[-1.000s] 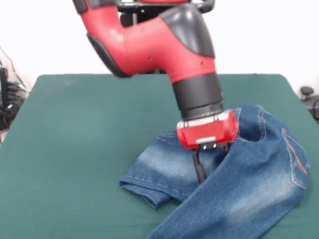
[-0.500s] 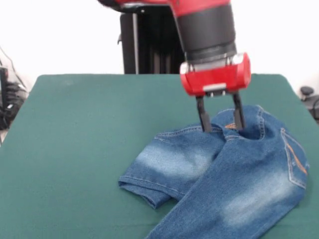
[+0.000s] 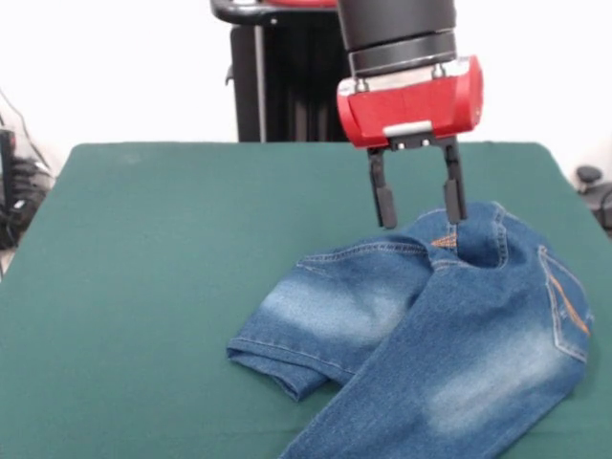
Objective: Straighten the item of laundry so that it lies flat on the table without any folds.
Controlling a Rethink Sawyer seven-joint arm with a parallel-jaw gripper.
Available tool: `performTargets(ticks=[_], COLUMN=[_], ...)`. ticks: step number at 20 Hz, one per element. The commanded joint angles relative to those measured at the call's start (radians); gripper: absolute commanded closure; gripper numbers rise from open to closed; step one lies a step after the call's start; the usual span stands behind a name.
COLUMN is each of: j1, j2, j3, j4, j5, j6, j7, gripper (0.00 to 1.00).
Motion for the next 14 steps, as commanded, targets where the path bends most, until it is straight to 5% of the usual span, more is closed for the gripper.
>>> performTargets(ticks=[1,14], j1=[0.073,-0.035], j2=[0.068,0.122], j3=[-0.100,-0.072], j4=[-0.011,0.061], j5=[-0.003,-0.056], j6=[0.087,-0.016], j7=[0.151,0.064], gripper=[0.00,0.00])
